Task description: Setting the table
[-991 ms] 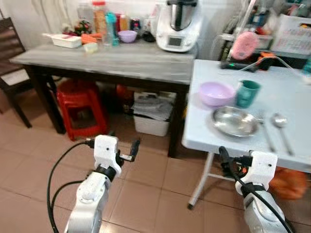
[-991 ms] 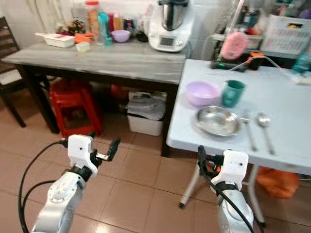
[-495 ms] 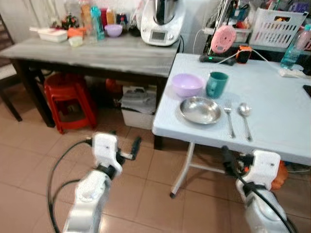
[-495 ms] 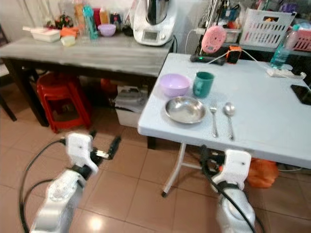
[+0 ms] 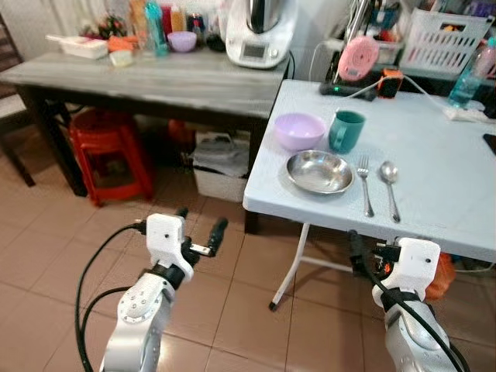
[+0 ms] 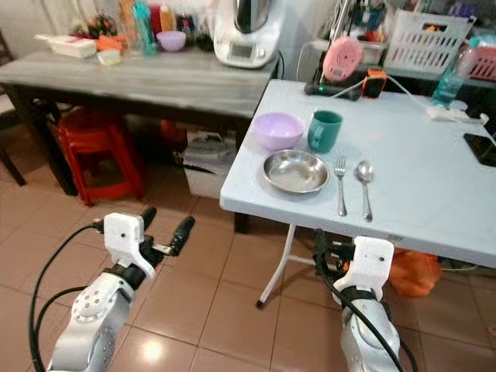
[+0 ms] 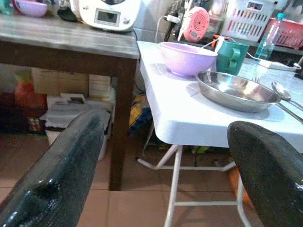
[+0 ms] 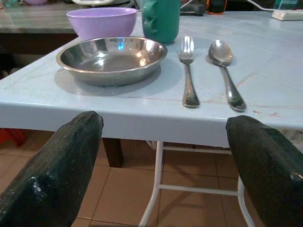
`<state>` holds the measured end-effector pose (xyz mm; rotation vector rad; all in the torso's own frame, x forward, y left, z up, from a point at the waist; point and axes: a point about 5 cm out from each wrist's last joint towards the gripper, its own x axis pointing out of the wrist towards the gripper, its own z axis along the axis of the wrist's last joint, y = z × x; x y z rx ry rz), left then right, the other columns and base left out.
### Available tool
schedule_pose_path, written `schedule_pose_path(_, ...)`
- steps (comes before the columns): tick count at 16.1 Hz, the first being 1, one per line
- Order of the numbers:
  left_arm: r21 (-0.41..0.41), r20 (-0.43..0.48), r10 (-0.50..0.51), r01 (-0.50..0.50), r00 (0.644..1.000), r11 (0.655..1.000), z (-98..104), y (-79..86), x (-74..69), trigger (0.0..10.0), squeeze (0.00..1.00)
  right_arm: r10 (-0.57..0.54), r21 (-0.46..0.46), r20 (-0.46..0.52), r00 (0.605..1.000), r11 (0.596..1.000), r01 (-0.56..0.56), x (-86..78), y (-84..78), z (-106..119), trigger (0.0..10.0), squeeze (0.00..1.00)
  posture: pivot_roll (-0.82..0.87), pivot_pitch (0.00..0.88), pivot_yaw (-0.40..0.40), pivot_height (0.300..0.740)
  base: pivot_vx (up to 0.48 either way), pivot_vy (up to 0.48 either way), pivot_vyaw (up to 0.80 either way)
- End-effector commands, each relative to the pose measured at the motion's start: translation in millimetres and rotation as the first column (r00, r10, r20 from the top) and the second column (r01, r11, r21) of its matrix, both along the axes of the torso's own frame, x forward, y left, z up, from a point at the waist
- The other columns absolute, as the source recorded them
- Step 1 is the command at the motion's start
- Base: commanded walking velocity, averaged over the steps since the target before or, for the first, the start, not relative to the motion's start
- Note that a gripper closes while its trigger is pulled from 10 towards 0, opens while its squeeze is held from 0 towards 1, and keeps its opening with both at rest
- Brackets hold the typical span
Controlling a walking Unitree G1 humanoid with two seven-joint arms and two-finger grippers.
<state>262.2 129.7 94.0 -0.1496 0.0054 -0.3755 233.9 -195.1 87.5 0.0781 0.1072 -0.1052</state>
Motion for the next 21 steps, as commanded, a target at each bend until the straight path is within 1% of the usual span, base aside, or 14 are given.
schedule_pose_path(1,-0.001,0.011,-0.012,0.013,1.0,1.0,4.1,-1.1,1.0,10.0,0.0,0.0,-0.005,0.009,1.0,1.0,0.0,2.2,-0.3,3.9,10.0,0.0,0.0,0.0,-0.031,0.74,0.262,0.0,0.0)
schedule_pose_path(4,-0.005,0.011,-0.017,0.017,1.0,1.0,5.0,-2.9,1.6,10.0,0.0,-0.003,-0.009,0.01,1.0,1.0,0.003,2.4,-1.7,4.6,10.0,0.0,-0.01,0.0,-0.031,0.74,0.271,0.0,-0.48)
schedule_pose_path(21,-0.013,0.007,-0.043,0.043,0.999,0.999,5.6,-7.5,2.3,10.0,0.0,-0.004,-0.008,0.007,1.0,1.0,0.004,2.4,-1.2,4.7,10.0,0.0,-0.02,0.0,-0.026,0.74,0.303,0.0,0.0)
